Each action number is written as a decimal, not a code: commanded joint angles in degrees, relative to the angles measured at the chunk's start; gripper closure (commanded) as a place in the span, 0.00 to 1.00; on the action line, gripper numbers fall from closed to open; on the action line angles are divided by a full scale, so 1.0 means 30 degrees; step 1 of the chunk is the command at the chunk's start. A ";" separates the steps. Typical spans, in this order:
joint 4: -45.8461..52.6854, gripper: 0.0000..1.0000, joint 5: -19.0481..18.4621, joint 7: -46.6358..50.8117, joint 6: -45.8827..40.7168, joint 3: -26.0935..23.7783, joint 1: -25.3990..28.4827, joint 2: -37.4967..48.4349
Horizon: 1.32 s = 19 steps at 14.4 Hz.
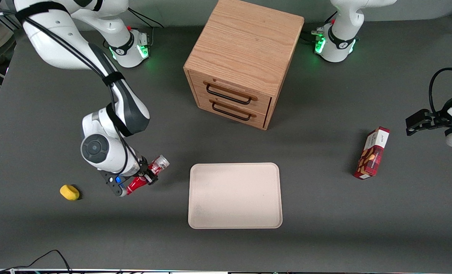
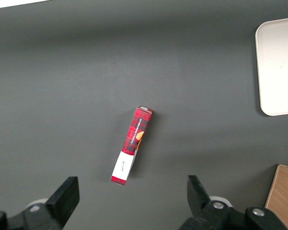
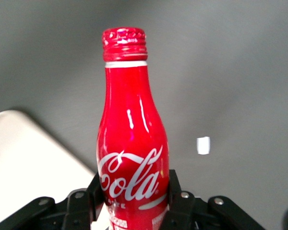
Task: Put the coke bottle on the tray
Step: 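Carry the upright bottle with the right gripper over the cream tray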
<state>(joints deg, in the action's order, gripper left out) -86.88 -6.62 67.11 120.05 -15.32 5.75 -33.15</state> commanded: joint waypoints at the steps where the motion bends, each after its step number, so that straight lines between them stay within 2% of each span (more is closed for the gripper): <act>1: 0.2584 0.89 -0.0224 -0.2642 -0.0612 -0.0400 0.0977 -0.0665; 3: 0.4080 0.88 -0.0839 -0.5566 -0.0612 -0.0401 0.2064 -0.1162; 6: 0.4787 0.88 -0.0696 -0.8559 -0.0408 -0.0430 0.2536 -0.1894; 11: 0.6924 0.90 -0.0754 -1.5066 -0.0319 -0.0256 0.3619 -0.5027; 13: 0.7949 0.95 -0.0725 -1.5132 -0.0261 -0.0255 0.4029 -0.6082; 16: 0.8452 0.95 -0.0492 -1.4810 0.0876 -0.0225 0.4148 -0.7577; 18: 0.8452 0.95 0.0736 -1.4635 0.1873 0.0094 0.4148 -0.8398; 19: 0.8452 0.95 0.0915 -1.4431 0.2052 0.0358 0.4177 -0.8605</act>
<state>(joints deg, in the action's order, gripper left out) -64.97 -6.04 23.47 125.19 -15.89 17.53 -56.18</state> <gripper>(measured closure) 0.458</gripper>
